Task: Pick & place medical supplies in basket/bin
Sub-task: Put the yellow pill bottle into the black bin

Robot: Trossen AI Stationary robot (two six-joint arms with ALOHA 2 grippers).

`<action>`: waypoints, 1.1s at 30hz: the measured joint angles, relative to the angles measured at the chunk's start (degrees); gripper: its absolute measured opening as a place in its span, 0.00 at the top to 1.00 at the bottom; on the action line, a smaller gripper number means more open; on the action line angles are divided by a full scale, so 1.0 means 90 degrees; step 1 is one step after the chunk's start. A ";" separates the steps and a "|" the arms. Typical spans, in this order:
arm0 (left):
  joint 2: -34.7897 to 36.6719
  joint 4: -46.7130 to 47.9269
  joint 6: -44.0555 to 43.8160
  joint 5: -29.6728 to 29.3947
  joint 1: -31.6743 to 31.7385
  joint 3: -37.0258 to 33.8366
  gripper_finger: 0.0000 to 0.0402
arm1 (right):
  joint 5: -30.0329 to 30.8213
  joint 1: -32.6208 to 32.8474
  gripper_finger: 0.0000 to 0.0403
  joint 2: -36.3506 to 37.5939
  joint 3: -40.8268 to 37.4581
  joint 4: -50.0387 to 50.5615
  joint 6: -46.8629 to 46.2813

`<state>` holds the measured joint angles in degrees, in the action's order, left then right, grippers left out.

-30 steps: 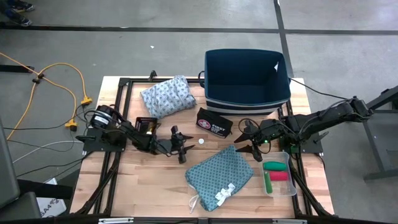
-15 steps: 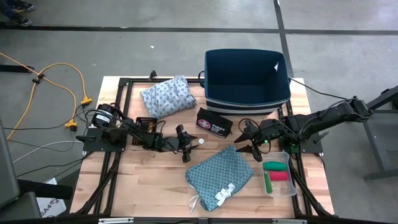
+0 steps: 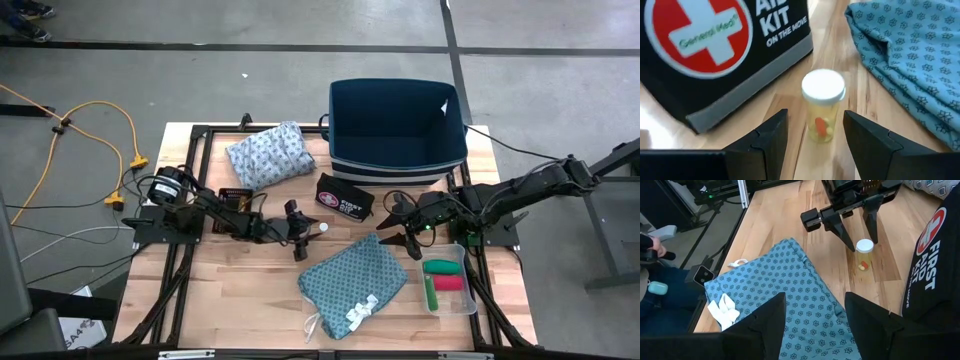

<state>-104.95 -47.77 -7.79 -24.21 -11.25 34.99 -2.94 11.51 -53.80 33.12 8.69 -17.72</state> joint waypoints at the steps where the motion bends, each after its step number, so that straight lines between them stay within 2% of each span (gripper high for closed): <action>1: 0.0000 0.0000 0.0050 0.0016 0.0000 0.0029 0.54 | 0.0002 0.0000 0.52 0.0000 0.0000 0.0000 0.0002; 5: -0.0131 0.0038 0.0160 0.0039 0.0045 0.0177 0.54 | 0.0000 0.0000 0.52 0.0000 0.0000 0.0002 0.0000; 15: -0.0801 -0.0015 0.0115 0.0748 0.0450 0.0788 0.54 | 0.0002 -0.0001 0.52 0.0000 0.0000 -0.0025 0.0001; 27: -0.0831 -0.0028 0.0169 0.0751 0.0466 0.0852 0.54 | 0.0001 0.0000 0.52 0.0002 0.0000 -0.0010 0.0001; 33: -0.0831 -0.0032 0.0168 0.0746 0.0469 0.0852 0.58 | 0.0000 0.0000 0.52 0.0002 0.0000 -0.0010 0.0000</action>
<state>-112.42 -48.06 -6.28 -17.50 -7.03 42.65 -2.94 11.50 -53.78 33.12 8.60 -17.71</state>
